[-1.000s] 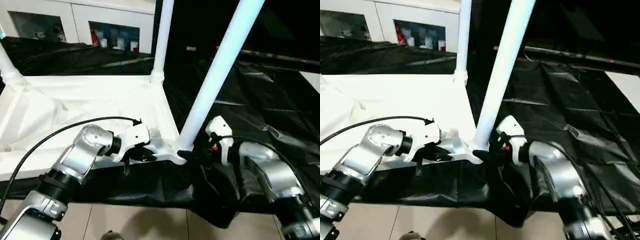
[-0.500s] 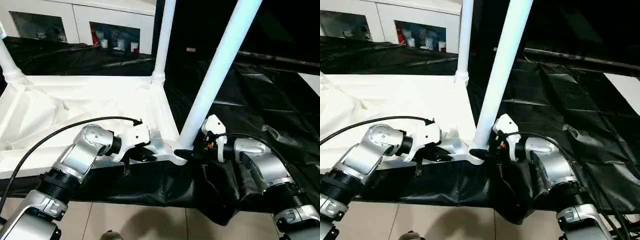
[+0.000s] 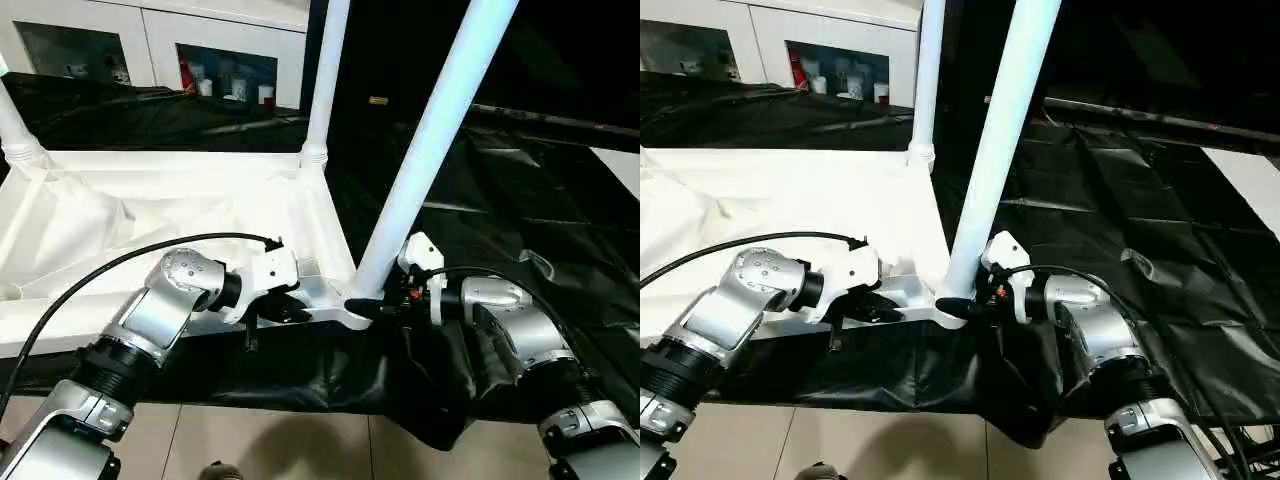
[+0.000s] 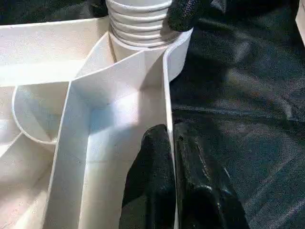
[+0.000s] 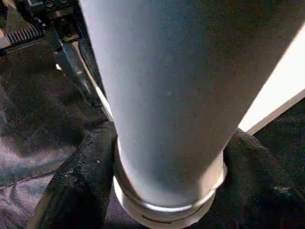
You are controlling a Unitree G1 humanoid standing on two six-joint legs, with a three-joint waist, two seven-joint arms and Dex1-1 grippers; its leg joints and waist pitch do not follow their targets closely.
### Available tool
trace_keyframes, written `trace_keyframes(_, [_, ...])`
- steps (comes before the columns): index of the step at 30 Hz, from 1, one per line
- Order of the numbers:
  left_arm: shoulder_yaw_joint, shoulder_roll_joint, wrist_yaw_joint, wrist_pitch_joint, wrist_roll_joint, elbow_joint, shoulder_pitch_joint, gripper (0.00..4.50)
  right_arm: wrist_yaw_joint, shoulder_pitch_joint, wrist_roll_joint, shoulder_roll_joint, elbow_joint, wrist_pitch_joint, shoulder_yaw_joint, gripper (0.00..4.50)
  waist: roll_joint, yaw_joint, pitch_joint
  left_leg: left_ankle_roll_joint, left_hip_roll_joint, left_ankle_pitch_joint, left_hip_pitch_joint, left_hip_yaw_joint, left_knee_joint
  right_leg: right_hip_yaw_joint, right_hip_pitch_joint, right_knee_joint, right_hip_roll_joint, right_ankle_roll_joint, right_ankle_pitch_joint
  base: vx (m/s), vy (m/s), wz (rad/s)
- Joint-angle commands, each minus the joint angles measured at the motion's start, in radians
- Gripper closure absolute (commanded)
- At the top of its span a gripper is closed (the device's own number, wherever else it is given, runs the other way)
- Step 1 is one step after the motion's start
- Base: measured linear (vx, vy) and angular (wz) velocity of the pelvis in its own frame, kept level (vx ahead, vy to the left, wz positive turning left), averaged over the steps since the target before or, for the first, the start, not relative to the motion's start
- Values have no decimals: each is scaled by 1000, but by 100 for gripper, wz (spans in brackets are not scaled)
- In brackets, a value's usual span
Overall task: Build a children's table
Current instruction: Rotate leg to tighten
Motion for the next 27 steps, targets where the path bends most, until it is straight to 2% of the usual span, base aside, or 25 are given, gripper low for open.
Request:
trace_keyframes(1, [-22,-18,-26,-2,-18,-7,4,450,-30,-15,-9,5,38,1,-20,175,7,-4,-63,8,-5,-206,7,11,-51,42,48,-71,-54,-181,-126,0,0,0])
trace_keyframes(3, [-18,-22,-19,2,-20,-5,4,450,-44,-13,-4,12,43,6,-28,175,7,-4,-63,6,-5,-211,8,10,-52,43,48,-73,-55,-179,-136,0,0,0])
trace_keyframes(4, [-3,-41,19,19,-18,17,-3,450,-112,-10,5,42,70,15,-56,175,7,-6,-62,0,-5,-221,7,9,-53,42,48,-74,-56,-175,-157,0,0,0])
trace_keyframes(6, [3,-50,39,28,-16,29,-8,450,-140,-8,6,54,82,19,-64,175,7,-9,-60,-11,-6,-245,8,8,-56,42,45,-79,-56,-163,-207,0,0,0])
trace_keyframes(7, [15,-70,91,41,-3,63,-24,450,-218,-12,0,79,116,22,-82,175,7,-10,-60,-16,-5,-264,10,7,-56,42,44,-82,-58,-154,-240,0,0,0])
trace_keyframes(8, [19,-78,113,46,3,78,-31,450,-248,-14,-3,89,130,23,-88,175,7,-10,-60,-16,-5,-264,10,7,-56,42,44,-82,-58,-154,-240,0,0,0])
trace_keyframes(9, [34,-110,193,61,23,136,-59,450,-354,-24,-13,124,180,26,-107,176,9,-15,-56,-30,-6,-304,15,6,-58,42,36,-90,-57,-142,-312,0,0,0])
trace_keyframes(10, [46,-138,254,79,34,177,-81,450,-433,-34,-18,150,214,32,-122,176,11,-20,-56,-42,-9,-319,17,5,-59,42,34,-93,-58,-134,-350,0,0,0])
trace_keyframes(12, [60,-165,307,99,38,212,-101,450,-509,-48,-19,174,244,46,-139,176,10,-22,-57,-48,-8,-332,18,3,-58,41,34,-96,-61,-125,-381,0,0,0])
trace_keyframes(13, [85,-223,411,137,43,281,-142,450,-675,-83,-19,225,309,78,-175,176,14,-28,-54,-48,-9,-358,18,2,-59,40,29,-102,-59,-114,-406,0,0,0])
trace_keyframes(14, [91,-253,459,148,49,317,-163,450,-762,-105,-19,253,345,90,-194,176,15,-32,-52,-53,-11,-370,21,2,-60,40,24,-103,-58,-110,-422,0,0,0])
trace_keyframes(15, [91,-275,494,150,56,344,-178,450,-823,-122,-17,275,371,96,-206,176,16,-34,-56,-60,-11,-395,26,-4,-58,36,25,-106,-61,-96,-463,0,0,0])
trace_keyframes(16, [84,-317,558,147,73,392,-202,450,-894,-154,-14,316,410,87,-214,176,19,-36,-57,-60,-11,-395,21,-7,-60,36,28,-107,-62,-87,-458,0,0,0])
trace_keyframes(18, [74,-347,583,140,81,416,-214,450,-920,-178,-14,344,429,72,-213,176,16,-35,-58,-56,-13,-406,23,-6,-59,34,25,-110,-60,-79,-449,0,0,0])
trace_keyframes(19, [74,-349,583,140,81,417,-215,450,-921,-179,-15,346,430,71,-213,176,17,-33,-57,-46,-13,-423,29,-4,-57,36,18,-115,-59,-79,-445,0,0,0])
trace_keyframes(20, [67,-377,584,128,86,436,-224,450,-930,-202,-17,369,450,54,-215,176,12,-33,-56,-34,-14,-426,26,-4,-58,37,20,-115,-59,-81,-439,0,0,0])
trace_keyframes(24, [57,-392,578,106,92,453,-231,450,-935,-226,-19,386,469,40,-227,176,13,-32,-56,-22,-16,-423,19,-7,-60,35,22,-117,-61,-67,-466,0,0,0])
trace_keyframes(25, [55,-393,574,98,93,458,-233,450,-930,-232,-20,389,474,36,-230,120,8,-31,-57,-19,-16,-426,20,-8,-59,34,20,-120,-63,-59,-490,0,0,0])
trace_keyframes(27, [53,-390,565,83,92,470,-236,450,-923,-246,-18,391,491,26,-239,106,8,-32,-56,-18,-16,-424,17,-9,-61,34,20,-120,-63,-57,-494,0,0,0])
